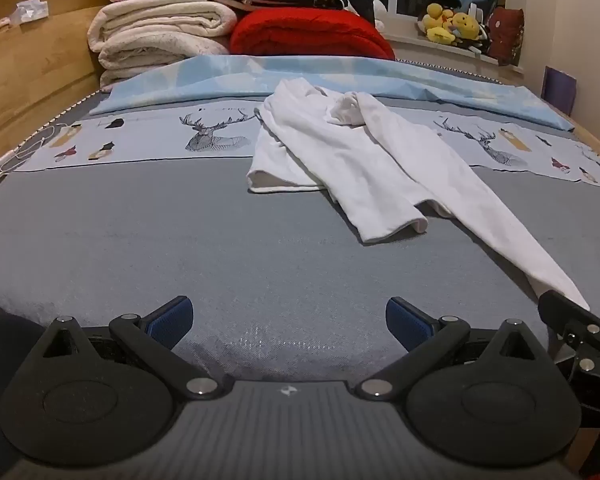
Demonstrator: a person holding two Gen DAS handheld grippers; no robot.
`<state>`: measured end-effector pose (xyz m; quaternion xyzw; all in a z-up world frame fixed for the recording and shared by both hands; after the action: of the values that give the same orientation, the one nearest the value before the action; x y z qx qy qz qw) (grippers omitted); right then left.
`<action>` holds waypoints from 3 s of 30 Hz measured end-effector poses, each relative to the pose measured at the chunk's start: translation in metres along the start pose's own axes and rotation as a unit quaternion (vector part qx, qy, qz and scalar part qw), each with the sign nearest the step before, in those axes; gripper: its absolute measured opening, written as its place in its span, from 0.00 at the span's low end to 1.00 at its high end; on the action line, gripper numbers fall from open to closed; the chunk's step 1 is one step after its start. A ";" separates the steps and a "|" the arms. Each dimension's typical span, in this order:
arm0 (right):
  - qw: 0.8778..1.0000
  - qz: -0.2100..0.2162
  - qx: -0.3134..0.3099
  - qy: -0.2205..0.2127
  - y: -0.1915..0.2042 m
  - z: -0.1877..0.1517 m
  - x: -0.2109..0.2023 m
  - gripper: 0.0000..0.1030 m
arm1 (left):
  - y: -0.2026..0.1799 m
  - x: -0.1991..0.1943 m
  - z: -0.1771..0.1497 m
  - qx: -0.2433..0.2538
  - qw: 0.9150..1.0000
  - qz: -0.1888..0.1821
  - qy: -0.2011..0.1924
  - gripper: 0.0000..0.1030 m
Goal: Fold small clothes
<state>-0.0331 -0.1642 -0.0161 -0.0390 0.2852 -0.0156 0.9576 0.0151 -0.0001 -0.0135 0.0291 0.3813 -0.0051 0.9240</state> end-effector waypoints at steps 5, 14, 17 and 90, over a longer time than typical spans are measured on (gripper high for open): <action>1.000 -0.002 -0.001 0.001 0.001 0.001 0.001 0.99 | -0.003 -0.001 0.001 0.004 1.000 -0.003 0.002 1.00; 1.000 0.001 -0.005 -0.003 0.007 -0.001 0.003 0.99 | 0.002 0.002 -0.003 -0.004 1.000 -0.003 0.003 1.00; 1.000 0.003 -0.005 -0.003 0.005 -0.001 0.000 0.99 | 0.002 0.001 -0.001 -0.006 1.000 -0.003 0.005 1.00; 1.000 0.024 0.010 0.009 0.001 -0.004 0.008 0.99 | -0.004 0.006 -0.001 0.006 1.000 0.011 0.015 1.00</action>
<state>-0.0285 -0.1637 -0.0239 -0.0224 0.2941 0.0038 0.9555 0.0184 -0.0037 -0.0184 0.0389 0.3946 0.0031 0.9180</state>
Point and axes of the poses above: each gripper's, at about its wrist camera, not at the fingertips, and x roughly the way its jaws point, y to its left, z to its top, the point moved 2 cm from there along x, roughly the way its jaws point, and after that the axes turned 3 degrees about y, right-handed, at the moved point
